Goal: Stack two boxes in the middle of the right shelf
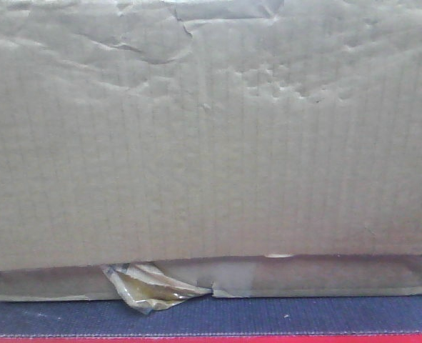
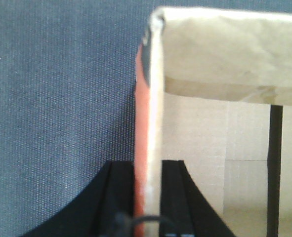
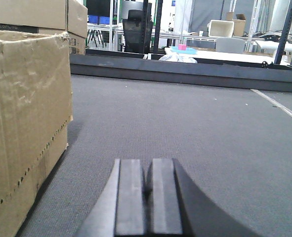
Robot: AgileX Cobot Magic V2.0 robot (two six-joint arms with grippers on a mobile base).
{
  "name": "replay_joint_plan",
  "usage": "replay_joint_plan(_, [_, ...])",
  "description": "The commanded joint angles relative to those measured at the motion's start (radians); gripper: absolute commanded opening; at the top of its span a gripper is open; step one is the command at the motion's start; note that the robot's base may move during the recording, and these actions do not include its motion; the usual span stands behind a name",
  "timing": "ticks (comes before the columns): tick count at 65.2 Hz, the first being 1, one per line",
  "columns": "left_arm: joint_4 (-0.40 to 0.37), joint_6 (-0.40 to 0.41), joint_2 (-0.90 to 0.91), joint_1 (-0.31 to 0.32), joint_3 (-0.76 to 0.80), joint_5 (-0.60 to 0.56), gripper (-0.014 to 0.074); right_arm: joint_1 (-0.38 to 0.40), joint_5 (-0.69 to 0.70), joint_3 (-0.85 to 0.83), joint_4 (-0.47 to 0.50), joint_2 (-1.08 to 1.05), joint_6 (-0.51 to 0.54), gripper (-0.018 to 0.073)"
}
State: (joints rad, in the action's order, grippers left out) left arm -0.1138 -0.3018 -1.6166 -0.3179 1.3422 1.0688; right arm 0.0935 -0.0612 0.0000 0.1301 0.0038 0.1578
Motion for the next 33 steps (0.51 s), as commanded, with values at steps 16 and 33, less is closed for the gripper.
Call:
replay_joint_plan(16, [0.070,0.206,0.087,0.002,0.246,0.021,-0.0111,0.005,0.018,0.000,-0.005,-0.004,0.000,-0.0163])
replay_joint_plan(33, [0.023,0.322,0.149,0.005,0.579,0.073,-0.0111,0.005,0.018,0.000,-0.005,-0.004,0.000,-0.0163])
